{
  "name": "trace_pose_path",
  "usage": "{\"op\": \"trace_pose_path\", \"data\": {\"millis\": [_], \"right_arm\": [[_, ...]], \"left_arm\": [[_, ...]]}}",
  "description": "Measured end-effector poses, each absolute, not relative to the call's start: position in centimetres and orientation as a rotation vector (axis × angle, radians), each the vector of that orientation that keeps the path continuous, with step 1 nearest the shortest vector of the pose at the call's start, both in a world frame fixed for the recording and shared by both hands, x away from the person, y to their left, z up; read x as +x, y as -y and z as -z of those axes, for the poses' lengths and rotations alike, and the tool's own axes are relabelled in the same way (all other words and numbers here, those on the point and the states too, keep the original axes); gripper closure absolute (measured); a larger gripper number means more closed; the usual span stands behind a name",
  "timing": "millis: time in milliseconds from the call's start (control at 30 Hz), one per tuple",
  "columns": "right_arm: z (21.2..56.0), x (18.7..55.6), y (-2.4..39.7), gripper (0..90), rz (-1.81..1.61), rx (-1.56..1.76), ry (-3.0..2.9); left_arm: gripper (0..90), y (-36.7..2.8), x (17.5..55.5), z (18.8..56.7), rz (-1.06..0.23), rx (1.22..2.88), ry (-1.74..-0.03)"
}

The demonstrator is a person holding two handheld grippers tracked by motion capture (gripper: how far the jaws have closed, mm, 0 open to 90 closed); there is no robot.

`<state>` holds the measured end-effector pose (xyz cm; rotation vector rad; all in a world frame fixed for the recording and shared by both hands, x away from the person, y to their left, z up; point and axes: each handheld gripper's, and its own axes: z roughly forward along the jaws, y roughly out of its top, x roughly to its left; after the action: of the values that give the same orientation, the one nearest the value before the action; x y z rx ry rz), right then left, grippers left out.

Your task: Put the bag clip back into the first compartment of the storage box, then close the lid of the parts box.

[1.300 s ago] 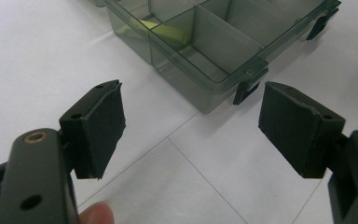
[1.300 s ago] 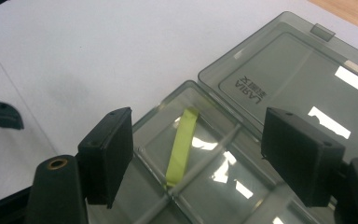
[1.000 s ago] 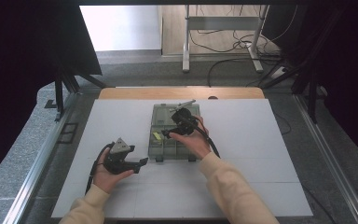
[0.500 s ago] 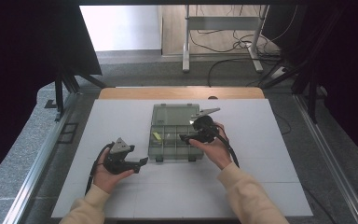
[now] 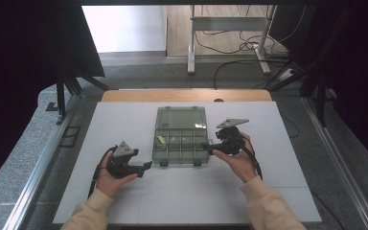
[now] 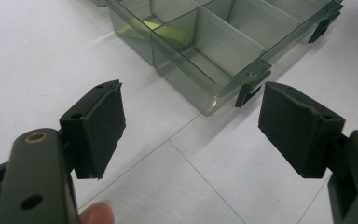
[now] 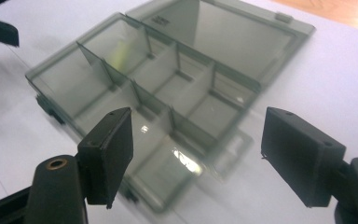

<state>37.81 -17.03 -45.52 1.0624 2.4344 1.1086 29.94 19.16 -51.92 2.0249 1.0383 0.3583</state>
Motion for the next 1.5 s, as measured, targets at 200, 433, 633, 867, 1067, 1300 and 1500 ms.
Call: {"op": "trace_pose_path", "data": {"millis": [200, 433, 633, 867, 1067, 1300, 1500], "right_arm": [[45.8, 36.7, 19.5, 25.2, -1.100, 1.078, -2.395], [46.5, 36.3, 21.7, 25.2, -1.102, 1.129, -2.367], [46.8, 36.3, 22.5, 25.2, -1.099, 1.152, -2.341], [46.9, 36.3, 22.6, 25.2, -1.093, 1.156, -2.332], [47.0, 36.5, 22.7, 25.2, -1.091, 1.158, -2.335], [47.1, 36.9, 23.0, 25.4, -1.108, 1.176, -2.333], [47.2, 37.2, 23.0, 25.6, -1.117, 1.184, -2.334]], "left_arm": [[22.6, -19.2, 29.7, 51.8, -0.362, 2.021, -1.036], [22.4, -19.5, 29.4, 51.8, -0.359, 2.007, -1.046], [22.6, -19.3, 29.6, 51.7, -0.357, 2.009, -1.038], [22.7, -19.1, 29.6, 51.7, -0.359, 2.012, -1.030], [22.6, -19.1, 29.6, 51.7, -0.359, 2.013, -1.030], [22.5, -19.0, 29.4, 51.6, -0.361, 2.010, -1.030], [22.6, -19.3, 29.7, 51.2, -0.362, 1.980, -1.044]]}}
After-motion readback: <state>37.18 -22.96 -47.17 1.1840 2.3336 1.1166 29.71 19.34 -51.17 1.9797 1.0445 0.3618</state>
